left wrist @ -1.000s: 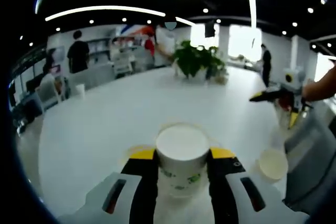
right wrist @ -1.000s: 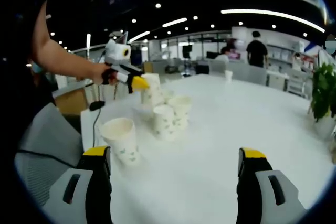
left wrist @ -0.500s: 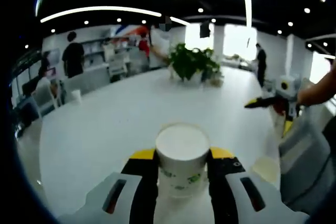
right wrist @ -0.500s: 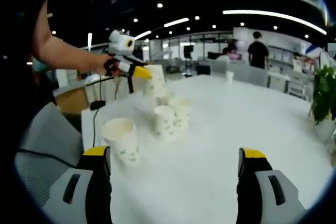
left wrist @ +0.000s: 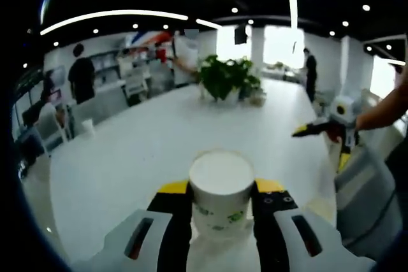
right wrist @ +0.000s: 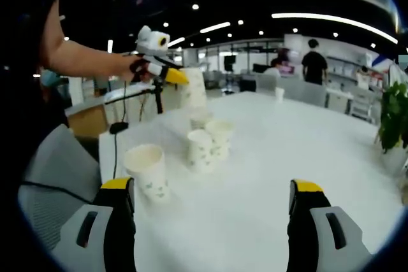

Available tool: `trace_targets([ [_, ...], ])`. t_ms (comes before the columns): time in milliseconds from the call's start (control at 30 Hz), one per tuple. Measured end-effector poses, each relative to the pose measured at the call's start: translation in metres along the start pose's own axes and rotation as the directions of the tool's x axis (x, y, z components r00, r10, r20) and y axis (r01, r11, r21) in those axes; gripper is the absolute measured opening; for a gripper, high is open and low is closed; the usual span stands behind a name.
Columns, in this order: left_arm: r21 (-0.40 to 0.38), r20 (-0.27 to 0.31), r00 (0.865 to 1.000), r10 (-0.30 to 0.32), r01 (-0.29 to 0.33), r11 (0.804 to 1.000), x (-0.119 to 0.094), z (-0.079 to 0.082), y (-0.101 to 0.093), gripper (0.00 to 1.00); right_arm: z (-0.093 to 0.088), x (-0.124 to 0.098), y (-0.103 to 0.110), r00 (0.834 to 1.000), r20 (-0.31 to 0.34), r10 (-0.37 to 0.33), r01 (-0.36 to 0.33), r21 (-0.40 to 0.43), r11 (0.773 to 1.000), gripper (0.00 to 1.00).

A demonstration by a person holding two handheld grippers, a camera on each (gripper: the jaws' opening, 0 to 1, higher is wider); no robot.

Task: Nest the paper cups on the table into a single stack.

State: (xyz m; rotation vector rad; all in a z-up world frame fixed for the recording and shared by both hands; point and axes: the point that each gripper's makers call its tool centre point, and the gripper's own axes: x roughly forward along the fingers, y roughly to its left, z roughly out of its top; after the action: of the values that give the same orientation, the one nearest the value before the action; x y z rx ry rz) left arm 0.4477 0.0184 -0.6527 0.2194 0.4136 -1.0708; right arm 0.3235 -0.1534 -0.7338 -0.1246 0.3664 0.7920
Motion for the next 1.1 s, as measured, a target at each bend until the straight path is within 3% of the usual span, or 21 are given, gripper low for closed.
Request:
trace_targets([
  [767, 0.023, 0.013, 0.998, -0.054, 0.053, 0.998, 0.004, 0.011, -0.013, 0.34, 0.004, -0.001, -0.001, 1.0, 0.01, -0.004, 0.005, -0.006, 1.0, 1.0],
  [1100, 0.048, 0.032, 0.995, -0.091, 0.089, 0.995, 0.005, 0.023, -0.03, 0.34, 0.013, -0.002, 0.0, 1.0, 0.029, -0.002, 0.003, -0.016, 1.0, 1.0],
])
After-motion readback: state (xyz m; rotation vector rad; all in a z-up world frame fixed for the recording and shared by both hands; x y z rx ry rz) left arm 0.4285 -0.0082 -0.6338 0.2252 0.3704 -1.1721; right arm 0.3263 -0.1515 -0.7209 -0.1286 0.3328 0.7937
